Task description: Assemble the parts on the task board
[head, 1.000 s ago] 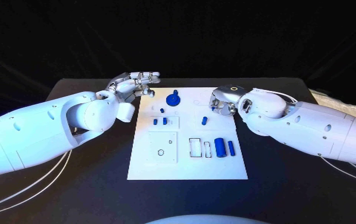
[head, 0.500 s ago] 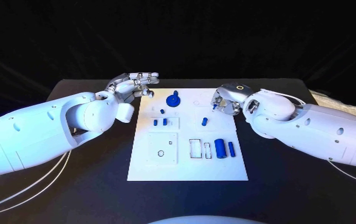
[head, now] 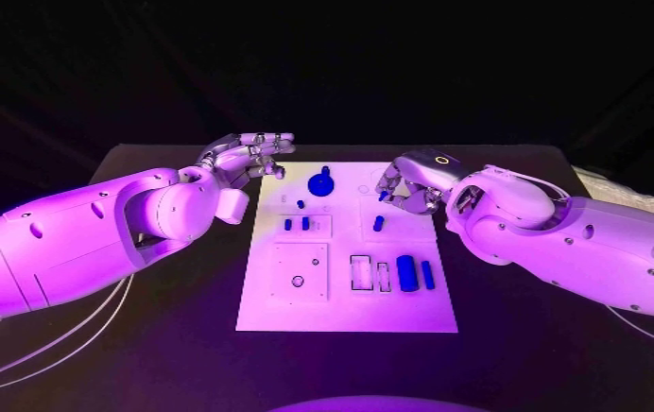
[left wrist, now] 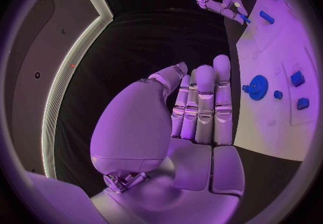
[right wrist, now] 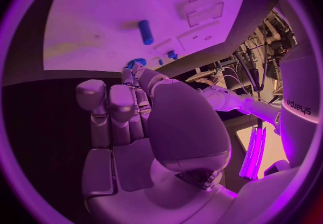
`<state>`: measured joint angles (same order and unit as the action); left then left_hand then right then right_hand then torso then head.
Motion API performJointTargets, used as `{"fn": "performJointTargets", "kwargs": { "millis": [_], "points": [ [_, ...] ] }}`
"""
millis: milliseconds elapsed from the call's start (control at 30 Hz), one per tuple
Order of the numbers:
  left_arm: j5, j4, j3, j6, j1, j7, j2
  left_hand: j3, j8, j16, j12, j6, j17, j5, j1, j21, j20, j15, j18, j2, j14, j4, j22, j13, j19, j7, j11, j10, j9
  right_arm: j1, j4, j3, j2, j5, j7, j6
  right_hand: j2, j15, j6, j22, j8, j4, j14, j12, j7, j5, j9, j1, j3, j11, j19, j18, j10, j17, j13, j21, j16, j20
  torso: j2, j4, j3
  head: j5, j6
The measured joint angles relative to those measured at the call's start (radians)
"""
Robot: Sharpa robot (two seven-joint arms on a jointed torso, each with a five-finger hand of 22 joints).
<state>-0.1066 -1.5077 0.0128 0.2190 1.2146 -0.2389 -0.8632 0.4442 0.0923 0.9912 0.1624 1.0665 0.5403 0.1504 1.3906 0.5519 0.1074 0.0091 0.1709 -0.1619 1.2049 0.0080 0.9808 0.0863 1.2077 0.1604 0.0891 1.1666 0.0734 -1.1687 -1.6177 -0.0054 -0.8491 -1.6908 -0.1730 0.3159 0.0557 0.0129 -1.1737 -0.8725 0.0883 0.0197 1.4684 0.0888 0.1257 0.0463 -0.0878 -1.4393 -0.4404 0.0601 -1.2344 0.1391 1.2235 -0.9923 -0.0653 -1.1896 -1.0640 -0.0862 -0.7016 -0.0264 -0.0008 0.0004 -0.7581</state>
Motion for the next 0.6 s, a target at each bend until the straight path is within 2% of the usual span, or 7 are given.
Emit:
{"fn": "performJointTargets", "kwargs": {
  "millis": [167,300,433,600],
  "points": [
    [0.0,0.0,0.0,0.0,-0.001,0.0,0.001,0.0,0.0,0.0,0.0,0.0,0.0,0.0,0.0,0.0,0.0,0.0,0.0,0.0,0.0,0.0,0.0,0.0,0.0,0.0,0.0,0.0,0.0,0.014,-0.063,-0.002,0.034,0.011,0.003,0.004,0.001,0.0,0.0,-0.001,-0.001,-0.001,0.0,0.0,0.0,0.0,0.0,0.001,-0.006,0.0,-0.002,0.0,0.0,-0.002,0.0,-0.004,0.0,-0.002,0.0,-0.0006,-0.0012,0.011,-0.001],
    [0.0,-0.001,0.0,0.0,-0.002,-0.001,0.002,0.0,0.0,0.0,0.0,0.0,0.0,0.0,0.0,0.0,0.0,0.0,0.0,0.0,0.0,0.0,0.0,0.0,0.0,0.0,0.0,0.0,0.0,0.036,-0.095,-0.004,0.07,0.005,0.01,0.002,0.001,0.0,0.001,-0.002,-0.002,-0.004,0.0,-0.002,0.0,-0.001,-0.002,0.001,-0.01,0.0,-0.002,0.0,0.0,-0.002,0.001,-0.004,-0.004,-0.002,0.0,-0.0016,-0.0021,0.021,-0.003],
    [0.0,-0.002,0.0,0.0,-0.002,-0.001,0.003,0.0,0.0,0.0,0.004,0.0,-0.001,0.0,0.0,-0.003,0.0,0.0,0.0,0.0,0.0,0.0,-0.001,0.0,0.0,0.0,0.0,0.0,0.0,0.058,-0.094,-0.008,0.11,-0.01,0.019,-0.005,0.003,0.0,0.001,-0.003,-0.004,-0.006,0.0,-0.004,0.001,-0.001,-0.002,0.006,-0.017,0.0,-0.001,0.0,0.0,-0.002,0.001,-0.004,-0.004,-0.002,-0.001,-0.0012,-0.0023,0.038,-0.009],
    [0.0,-0.005,0.0,0.0,-0.003,-0.001,0.005,0.0,0.0,0.0,0.004,0.0,-0.001,0.0,0.0,-0.003,0.0,0.0,0.0,0.0,0.0,0.0,-0.001,0.0,0.0,0.0,0.0,0.0,0.0,0.087,-0.077,-0.011,0.141,-0.025,0.03,-0.019,0.001,0.0,0.003,-0.005,-0.006,-0.006,0.0,-0.004,0.0,-0.002,-0.002,0.009,-0.017,0.0,-0.001,0.0,0.0,-0.004,0.001,-0.008,-0.004,-0.002,-0.002,-0.0012,-0.0025,0.048,-0.015]
  ]
}}
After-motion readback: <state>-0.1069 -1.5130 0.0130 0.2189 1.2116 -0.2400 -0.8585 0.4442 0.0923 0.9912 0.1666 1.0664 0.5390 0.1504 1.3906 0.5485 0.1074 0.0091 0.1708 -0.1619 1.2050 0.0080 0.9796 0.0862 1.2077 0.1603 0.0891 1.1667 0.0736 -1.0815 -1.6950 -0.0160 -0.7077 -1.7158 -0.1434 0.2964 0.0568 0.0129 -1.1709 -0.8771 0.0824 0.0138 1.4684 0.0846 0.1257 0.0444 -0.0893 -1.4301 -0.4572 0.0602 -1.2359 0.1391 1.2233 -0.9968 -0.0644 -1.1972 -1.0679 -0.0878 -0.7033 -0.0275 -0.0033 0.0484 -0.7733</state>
